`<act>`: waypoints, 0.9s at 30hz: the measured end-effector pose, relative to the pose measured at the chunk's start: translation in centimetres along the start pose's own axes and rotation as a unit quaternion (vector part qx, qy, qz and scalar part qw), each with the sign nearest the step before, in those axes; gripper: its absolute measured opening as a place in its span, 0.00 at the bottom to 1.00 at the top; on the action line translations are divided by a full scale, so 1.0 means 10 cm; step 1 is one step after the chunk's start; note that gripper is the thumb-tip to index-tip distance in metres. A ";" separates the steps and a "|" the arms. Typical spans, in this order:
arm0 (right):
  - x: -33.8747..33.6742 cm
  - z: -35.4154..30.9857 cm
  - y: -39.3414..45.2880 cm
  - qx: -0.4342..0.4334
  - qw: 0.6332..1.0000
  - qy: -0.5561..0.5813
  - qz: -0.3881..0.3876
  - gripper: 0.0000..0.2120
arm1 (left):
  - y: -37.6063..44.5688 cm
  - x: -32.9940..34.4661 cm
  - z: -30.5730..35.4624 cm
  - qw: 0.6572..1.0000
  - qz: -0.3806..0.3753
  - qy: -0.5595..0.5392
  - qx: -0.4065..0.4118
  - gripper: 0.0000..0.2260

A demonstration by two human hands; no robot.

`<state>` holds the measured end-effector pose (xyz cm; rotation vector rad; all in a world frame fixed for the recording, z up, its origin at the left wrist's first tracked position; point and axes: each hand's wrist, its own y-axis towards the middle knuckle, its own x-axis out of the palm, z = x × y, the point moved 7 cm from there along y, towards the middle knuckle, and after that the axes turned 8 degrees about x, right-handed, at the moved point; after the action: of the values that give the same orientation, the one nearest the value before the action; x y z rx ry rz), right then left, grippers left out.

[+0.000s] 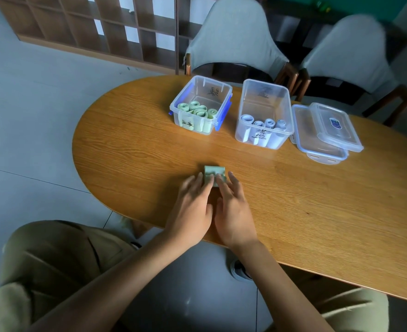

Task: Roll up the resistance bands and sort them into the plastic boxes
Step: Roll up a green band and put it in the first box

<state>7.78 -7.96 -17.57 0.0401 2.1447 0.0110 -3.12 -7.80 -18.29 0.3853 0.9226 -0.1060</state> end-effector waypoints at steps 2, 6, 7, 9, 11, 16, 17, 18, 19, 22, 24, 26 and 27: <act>0.01 -0.01 0.01 -0.011 0.999 -0.052 0.008 0.28 | 0.05 -0.01 -0.02 0.999 -0.002 0.036 -0.001 0.29; 0.02 -0.01 0.02 -0.044 0.994 -0.098 0.023 0.30 | 0.15 -0.09 0.02 0.998 0.009 0.059 0.019 0.27; 0.02 0.00 0.02 -0.051 0.993 -0.105 0.021 0.30 | 0.17 -0.10 0.01 0.998 0.013 0.058 0.020 0.27; 0.03 0.02 0.05 -0.058 0.991 -0.117 0.019 0.29 | 0.22 -0.08 -0.05 0.998 0.015 0.060 0.014 0.27; 0.02 0.05 0.09 -0.060 0.990 -0.128 0.018 0.29 | 0.27 -0.03 -0.15 0.998 0.004 0.065 0.002 0.27; 0.00 0.08 0.26 -0.086 0.988 -0.129 0.008 0.30 | 0.40 0.00 -0.30 0.999 0.008 0.048 0.003 0.25; -0.01 0.09 0.30 -0.091 0.988 -0.127 0.006 0.29 | 0.42 -0.03 -0.31 0.999 0.021 0.042 0.012 0.23; -0.01 0.09 0.33 -0.094 0.988 -0.126 0.004 0.28 | 0.44 -0.06 -0.33 0.998 0.037 0.037 0.025 0.22; -0.01 0.09 0.37 -0.096 0.988 -0.124 0.004 0.27 | 0.45 -0.08 -0.34 0.997 0.050 0.034 0.038 0.20; 0.00 0.08 0.49 -0.092 0.989 -0.113 -0.001 0.28 | 0.50 -0.09 -0.37 0.995 0.061 0.044 0.059 0.19; 0.01 0.08 0.57 -0.092 0.990 -0.103 -0.005 0.27 | 0.55 -0.07 -0.40 0.996 0.058 0.046 0.052 0.20; 0.02 0.08 0.64 -0.094 0.991 -0.097 -0.010 0.25 | 0.61 -0.05 -0.43 0.996 0.055 0.049 0.046 0.20; 0.03 0.08 0.68 -0.094 0.991 -0.096 -0.011 0.25 | 0.64 -0.05 -0.44 0.996 0.053 0.049 0.045 0.20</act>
<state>8.50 -1.19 -18.08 -0.0891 1.9436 0.1886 -5.11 -0.24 -18.53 0.5268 0.9943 -0.0322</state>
